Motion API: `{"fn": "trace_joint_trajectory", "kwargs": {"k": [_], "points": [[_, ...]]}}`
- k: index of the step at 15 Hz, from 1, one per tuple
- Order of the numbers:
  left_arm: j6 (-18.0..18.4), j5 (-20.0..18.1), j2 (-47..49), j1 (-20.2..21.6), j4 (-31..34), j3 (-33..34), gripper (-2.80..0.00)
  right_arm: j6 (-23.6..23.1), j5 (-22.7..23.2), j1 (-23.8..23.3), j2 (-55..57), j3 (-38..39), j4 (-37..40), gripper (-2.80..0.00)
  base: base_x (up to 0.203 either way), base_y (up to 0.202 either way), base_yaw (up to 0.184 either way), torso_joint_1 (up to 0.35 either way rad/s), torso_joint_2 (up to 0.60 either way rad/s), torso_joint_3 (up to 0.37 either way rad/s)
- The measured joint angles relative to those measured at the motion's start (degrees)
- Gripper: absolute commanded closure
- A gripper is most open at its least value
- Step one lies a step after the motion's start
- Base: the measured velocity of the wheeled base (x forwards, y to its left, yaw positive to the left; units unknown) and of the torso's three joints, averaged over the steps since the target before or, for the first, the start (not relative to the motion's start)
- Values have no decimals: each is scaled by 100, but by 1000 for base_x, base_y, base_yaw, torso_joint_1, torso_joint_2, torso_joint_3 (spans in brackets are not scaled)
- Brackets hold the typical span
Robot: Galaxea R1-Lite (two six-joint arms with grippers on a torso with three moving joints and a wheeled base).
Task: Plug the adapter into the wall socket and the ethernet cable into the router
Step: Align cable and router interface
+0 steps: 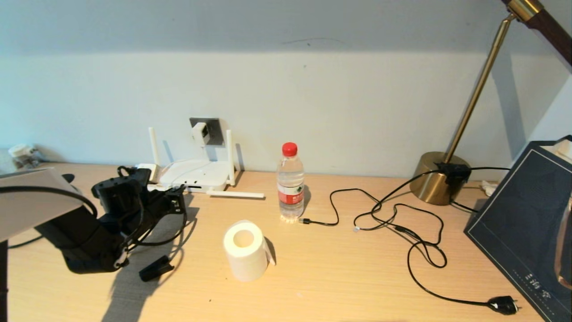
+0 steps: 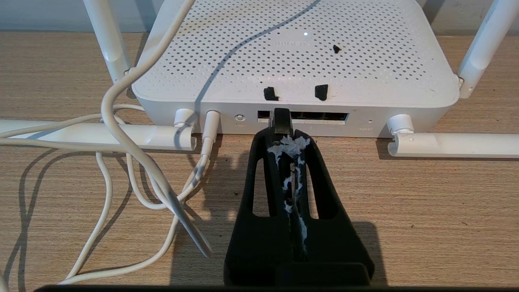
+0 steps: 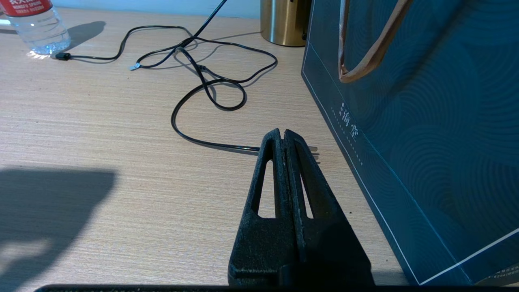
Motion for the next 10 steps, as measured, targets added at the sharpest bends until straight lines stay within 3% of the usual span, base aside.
{"fn": "trace_joint_trajectory", "kwargs": {"k": [10], "points": [[-8,0,-16,2,0,-17,0,4,0,-2,0,0,0,0,0,0,0,0,0,0]]}}
